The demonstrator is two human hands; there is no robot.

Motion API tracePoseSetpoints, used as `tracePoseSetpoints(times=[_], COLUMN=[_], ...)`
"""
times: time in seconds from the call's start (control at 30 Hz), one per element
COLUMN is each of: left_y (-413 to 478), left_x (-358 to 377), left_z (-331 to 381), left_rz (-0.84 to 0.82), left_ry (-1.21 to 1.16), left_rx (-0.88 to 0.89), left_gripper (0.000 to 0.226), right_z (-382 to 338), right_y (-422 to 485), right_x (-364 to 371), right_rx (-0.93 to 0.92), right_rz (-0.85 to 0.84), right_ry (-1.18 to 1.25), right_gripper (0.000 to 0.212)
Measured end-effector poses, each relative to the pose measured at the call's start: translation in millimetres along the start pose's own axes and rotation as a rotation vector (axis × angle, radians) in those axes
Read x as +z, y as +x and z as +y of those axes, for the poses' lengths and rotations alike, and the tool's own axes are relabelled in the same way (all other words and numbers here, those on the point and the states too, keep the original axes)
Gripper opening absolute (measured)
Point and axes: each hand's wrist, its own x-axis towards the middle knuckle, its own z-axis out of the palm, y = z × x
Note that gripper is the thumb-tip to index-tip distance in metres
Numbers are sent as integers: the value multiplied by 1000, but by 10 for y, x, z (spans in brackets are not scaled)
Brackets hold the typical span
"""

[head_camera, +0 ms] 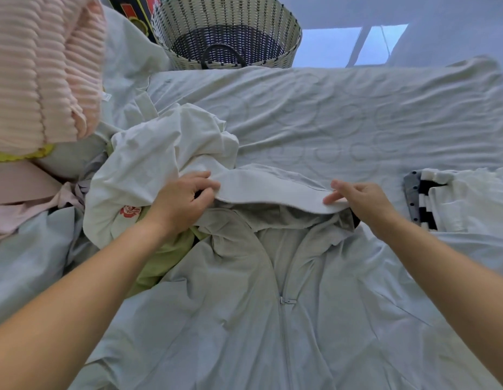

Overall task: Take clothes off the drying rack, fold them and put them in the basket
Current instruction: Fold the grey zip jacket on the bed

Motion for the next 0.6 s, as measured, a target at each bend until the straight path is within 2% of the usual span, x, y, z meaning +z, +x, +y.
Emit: tracePoseSetpoints(times=[0.07,0.1,0.17,0.23,0.3,0.37,0.47,0.53,0.6], left_y=[29,54,87,95,99,146,336,496,615], left_x=[17,37,81,134,153,119,-73,-255,-398], left_z=[82,105,134,133,136,162,290,416,512], left_rz=[72,109,129,96,96,143,241,336,441], left_ry=[-70,-74,-7,43,44,53,31,-59,-135], left_rx=[-56,-76,-99,-111,-137,-132,-89,-52,13], left_gripper=[46,38,18,31,40,33,17,6,6], right_z=[76,97,103,59,14,-68,-324,-550,-741], right_y=[47,63,88,99,106,106,162,230,274], right_x=[40,57,75,92,92,78,4,-65,-130], right_rx=[7,18,62,101,100,48,-103,-187,-254], right_rz=[71,70,11,-23,-35,-17,163,320,431], right_ry=[-61,-91,-138,-179,-288,-441,-467,-392,-316], right_gripper=[17,6,30,52,52,36,14,12,11])
